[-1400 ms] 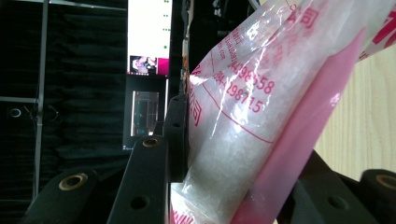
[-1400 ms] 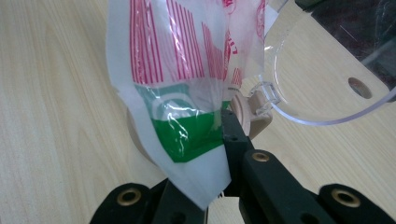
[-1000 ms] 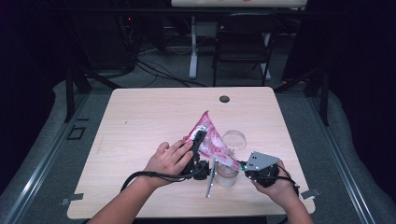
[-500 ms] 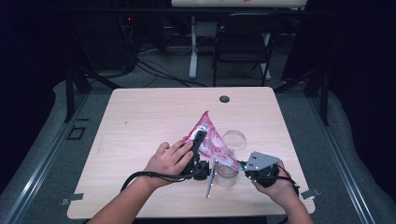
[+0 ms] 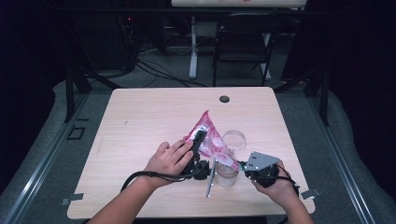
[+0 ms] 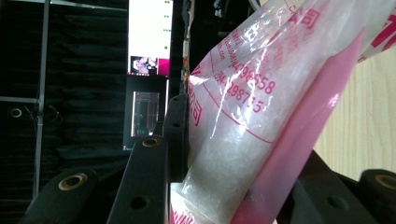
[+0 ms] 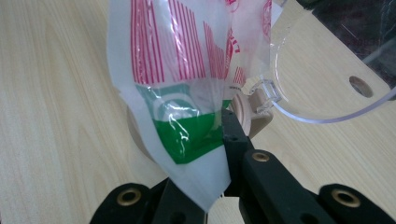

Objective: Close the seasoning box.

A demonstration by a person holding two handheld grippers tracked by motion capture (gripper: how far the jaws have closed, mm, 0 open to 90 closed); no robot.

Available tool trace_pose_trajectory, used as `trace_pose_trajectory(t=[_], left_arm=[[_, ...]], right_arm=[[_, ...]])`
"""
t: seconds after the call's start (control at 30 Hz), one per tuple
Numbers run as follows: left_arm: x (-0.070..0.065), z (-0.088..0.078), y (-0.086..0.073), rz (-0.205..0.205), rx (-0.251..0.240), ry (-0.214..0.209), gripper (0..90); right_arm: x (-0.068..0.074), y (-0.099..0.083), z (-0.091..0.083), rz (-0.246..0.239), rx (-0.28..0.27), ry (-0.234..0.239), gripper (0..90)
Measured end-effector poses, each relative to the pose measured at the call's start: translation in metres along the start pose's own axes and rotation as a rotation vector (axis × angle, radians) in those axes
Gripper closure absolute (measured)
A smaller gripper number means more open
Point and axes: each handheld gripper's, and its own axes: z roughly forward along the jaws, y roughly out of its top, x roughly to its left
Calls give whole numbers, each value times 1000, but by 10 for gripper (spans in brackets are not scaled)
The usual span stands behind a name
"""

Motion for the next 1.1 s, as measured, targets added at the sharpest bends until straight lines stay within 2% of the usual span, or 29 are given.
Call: trace_pose_trajectory(t=[1.1], left_arm=[[0, 0, 1, -1, -2, 3, 682]], right_arm=[[0, 0, 0, 1, 1, -2, 900]])
